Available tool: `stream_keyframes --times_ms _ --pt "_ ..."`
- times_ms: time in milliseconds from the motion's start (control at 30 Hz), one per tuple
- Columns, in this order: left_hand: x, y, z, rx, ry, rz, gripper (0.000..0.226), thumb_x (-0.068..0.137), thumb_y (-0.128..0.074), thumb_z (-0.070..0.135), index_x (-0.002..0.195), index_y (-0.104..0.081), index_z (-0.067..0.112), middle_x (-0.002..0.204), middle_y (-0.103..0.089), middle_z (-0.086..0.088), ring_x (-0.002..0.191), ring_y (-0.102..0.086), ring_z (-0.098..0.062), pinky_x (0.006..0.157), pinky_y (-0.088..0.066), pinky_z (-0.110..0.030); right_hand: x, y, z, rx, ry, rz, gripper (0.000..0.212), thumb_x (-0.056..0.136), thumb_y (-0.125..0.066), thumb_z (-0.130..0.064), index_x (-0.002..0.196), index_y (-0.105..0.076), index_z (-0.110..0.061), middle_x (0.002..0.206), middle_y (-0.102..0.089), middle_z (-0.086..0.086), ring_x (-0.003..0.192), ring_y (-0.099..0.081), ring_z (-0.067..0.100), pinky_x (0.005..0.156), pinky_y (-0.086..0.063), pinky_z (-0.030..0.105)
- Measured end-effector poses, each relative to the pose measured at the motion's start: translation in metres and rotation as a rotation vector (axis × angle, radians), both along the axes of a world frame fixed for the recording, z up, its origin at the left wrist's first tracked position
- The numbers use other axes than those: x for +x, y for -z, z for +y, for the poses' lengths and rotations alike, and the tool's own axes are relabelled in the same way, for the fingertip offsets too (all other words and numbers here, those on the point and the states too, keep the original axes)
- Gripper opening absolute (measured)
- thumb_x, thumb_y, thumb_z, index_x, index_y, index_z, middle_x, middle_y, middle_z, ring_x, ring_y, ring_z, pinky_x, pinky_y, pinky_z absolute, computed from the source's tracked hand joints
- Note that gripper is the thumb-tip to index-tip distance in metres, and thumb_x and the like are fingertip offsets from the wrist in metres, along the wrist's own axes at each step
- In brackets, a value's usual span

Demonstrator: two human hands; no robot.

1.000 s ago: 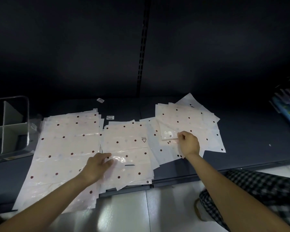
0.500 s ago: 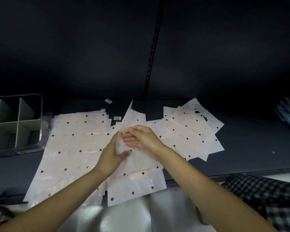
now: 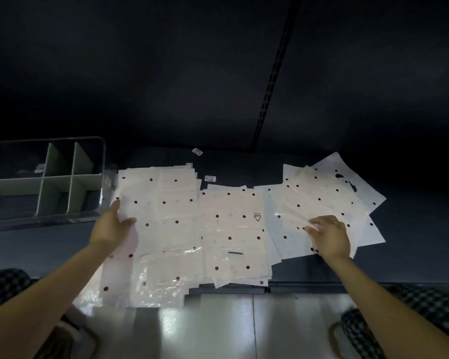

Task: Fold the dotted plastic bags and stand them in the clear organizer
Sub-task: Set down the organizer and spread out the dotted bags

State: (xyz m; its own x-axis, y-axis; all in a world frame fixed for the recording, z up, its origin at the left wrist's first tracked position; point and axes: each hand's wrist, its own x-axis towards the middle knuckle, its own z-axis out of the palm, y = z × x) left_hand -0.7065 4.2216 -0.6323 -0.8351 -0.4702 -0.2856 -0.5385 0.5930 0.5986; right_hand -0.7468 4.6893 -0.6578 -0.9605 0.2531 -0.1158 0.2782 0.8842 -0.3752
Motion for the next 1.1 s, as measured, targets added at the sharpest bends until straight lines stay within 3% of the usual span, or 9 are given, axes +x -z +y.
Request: stream_keyframes --times_ms 167,300,433,533,667,800,933,1000,1100 --pt "0.006 -0.002 0.001 -0.179 0.005 0.093 0.077 0.084 -0.067 0.012 0.147 -0.024 0.02 0.132 -0.046 -0.023 0.115 -0.046 -0.045 0.082 -0.044 -0.053 -0.001 -0.009 -0.007 -0.045 0.067 0.024 0.02 0.093 -0.057 -0.023 0.09 -0.067 -0.006 0.096 -0.064 0.013 0.085 -0.056 0.027 0.064 -0.043 0.031" --pt "0.005 -0.013 0.026 -0.379 0.208 0.352 0.077 0.076 -0.075 0.007 0.142 -0.036 0.009 0.137 -0.041 -0.023 0.127 -0.035 -0.042 0.099 -0.037 -0.055 -0.006 -0.028 -0.037 -0.247 0.142 0.113 0.027 0.095 -0.054 -0.027 0.087 -0.067 -0.005 0.075 -0.064 0.008 0.069 -0.059 0.025 0.056 -0.042 0.026" --pt "0.0 -0.027 0.072 0.032 0.545 0.22 0.085 0.069 -0.082 0.024 0.142 -0.038 0.018 0.143 -0.042 -0.004 0.13 -0.04 -0.024 0.106 -0.033 -0.034 -0.016 -0.053 -0.093 -0.691 0.26 0.037 0.023 0.093 -0.057 -0.024 0.078 -0.061 -0.007 0.076 -0.06 0.008 0.072 -0.059 0.025 0.072 -0.053 0.038" --pt "0.007 -0.033 0.119 0.422 0.71 -0.002 0.109 0.057 -0.08 0.044 0.148 -0.022 0.029 0.146 -0.031 0.011 0.134 -0.031 -0.008 0.113 -0.027 -0.03 -0.009 -0.076 -0.139 -1.196 0.402 -0.174 0.018 0.094 -0.053 -0.013 0.079 -0.058 -0.006 0.065 -0.062 0.011 0.052 -0.061 0.021 0.054 -0.056 0.031" --pt "0.007 -0.03 0.16 0.452 0.584 0.181 0.069 0.08 -0.074 0.02 0.14 -0.039 0.026 0.128 -0.053 0.015 0.115 -0.053 -0.009 0.091 -0.043 -0.014 0.001 -0.085 -0.166 -1.431 0.191 -0.317 0.024 0.096 -0.053 -0.022 0.087 -0.061 -0.002 0.07 -0.071 0.013 0.064 -0.07 0.021 0.059 -0.057 0.023" --pt "-0.006 -0.033 0.153 0.274 0.324 0.241 0.034 0.089 -0.063 0.012 0.122 -0.058 0.015 0.103 -0.059 0.008 0.088 -0.056 -0.013 0.062 -0.041 -0.009 -0.007 -0.07 -0.136 -1.043 0.109 -0.129 0.021 0.093 -0.058 -0.027 0.086 -0.061 -0.008 0.09 -0.068 0.013 0.079 -0.066 0.021 0.068 -0.052 0.024" --pt "-0.017 -0.026 0.137 0.391 0.254 0.124 0.041 0.087 -0.065 0.011 0.126 -0.052 0.014 0.117 -0.06 -0.001 0.103 -0.055 -0.019 0.089 -0.042 -0.028 -0.007 -0.034 -0.054 -0.178 0.013 -0.088 0.047 0.087 -0.063 -0.032 0.128 -0.051 -0.012 0.13 -0.05 0.009 0.123 -0.041 0.028 0.094 -0.042 0.035" --pt "-0.02 -0.019 0.133 0.403 0.219 0.101 0.044 0.087 -0.065 0.01 0.128 -0.049 0.012 0.121 -0.06 -0.004 0.108 -0.056 -0.024 0.096 -0.043 -0.034 0.001 -0.019 -0.021 -0.002 0.024 -0.155 0.059 0.086 -0.063 -0.039 0.136 -0.044 -0.014 0.138 -0.042 0.008 0.127 -0.034 0.029 0.094 -0.042 0.037" --pt "-0.022 -0.011 0.135 0.445 0.173 0.062 0.045 0.088 -0.064 0.01 0.129 -0.046 0.011 0.124 -0.058 -0.01 0.112 -0.055 -0.029 0.1 -0.042 -0.042 0.006 -0.007 -0.002 0.047 0.04 -0.072 0.036 0.09 -0.06 -0.034 0.119 -0.059 -0.013 0.126 -0.051 0.006 0.117 -0.043 0.025 0.079 -0.046 0.033"
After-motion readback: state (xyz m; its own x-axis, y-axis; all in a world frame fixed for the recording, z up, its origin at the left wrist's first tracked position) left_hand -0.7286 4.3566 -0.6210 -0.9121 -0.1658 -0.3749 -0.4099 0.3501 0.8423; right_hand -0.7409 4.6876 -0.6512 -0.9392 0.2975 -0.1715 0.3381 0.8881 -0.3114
